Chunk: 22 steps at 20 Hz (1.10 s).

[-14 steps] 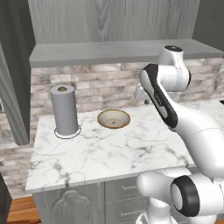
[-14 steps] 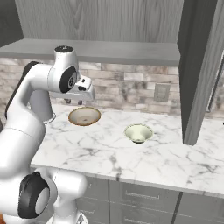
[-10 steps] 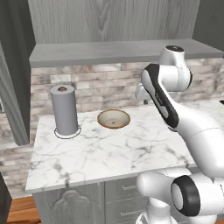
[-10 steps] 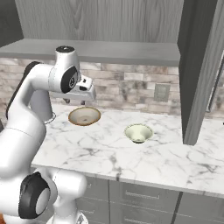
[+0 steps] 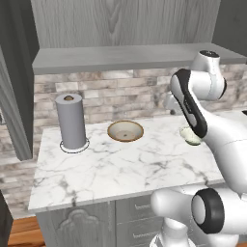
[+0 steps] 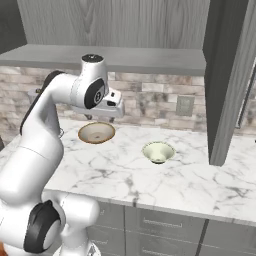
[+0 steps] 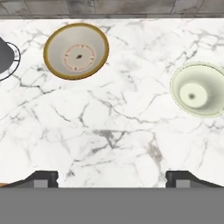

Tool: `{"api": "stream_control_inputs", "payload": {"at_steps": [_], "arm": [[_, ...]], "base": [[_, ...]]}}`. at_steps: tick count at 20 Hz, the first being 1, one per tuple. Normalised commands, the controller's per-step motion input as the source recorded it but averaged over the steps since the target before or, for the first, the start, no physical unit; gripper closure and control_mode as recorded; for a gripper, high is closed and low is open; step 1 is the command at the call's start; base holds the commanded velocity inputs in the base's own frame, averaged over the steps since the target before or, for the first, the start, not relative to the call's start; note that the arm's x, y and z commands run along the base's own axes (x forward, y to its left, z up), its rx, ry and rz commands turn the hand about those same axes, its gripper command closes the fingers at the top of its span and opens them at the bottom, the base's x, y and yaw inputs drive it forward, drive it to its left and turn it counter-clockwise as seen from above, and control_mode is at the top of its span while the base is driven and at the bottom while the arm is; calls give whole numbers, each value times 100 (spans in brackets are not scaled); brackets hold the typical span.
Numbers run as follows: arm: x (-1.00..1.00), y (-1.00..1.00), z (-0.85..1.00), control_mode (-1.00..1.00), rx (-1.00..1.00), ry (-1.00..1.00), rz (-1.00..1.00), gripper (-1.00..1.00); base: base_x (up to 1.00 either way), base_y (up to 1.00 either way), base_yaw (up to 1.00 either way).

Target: Pick up the bowls on the counter and stack them on top of one another in the open cabinet. Place the smaller bowl on top of the larger bowl.

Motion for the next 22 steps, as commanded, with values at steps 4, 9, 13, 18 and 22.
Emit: {"api": "stream_control_inputs", "payload": {"at_steps": [4, 9, 13, 18, 22], "arm": [[0, -64, -4, -100, 0, 1, 0, -100], [0, -67, -7, -100, 0, 1, 0, -100], [0, -8, -3, -100, -3, 0, 0, -100], [0, 0, -29, -100, -7, 0, 2, -100], [-5, 0, -64, -100, -13, 0, 5, -100]], "base": [[0, 0, 0], [0, 0, 0], [0, 0, 0], [0, 0, 0], [0, 0, 0]]}}
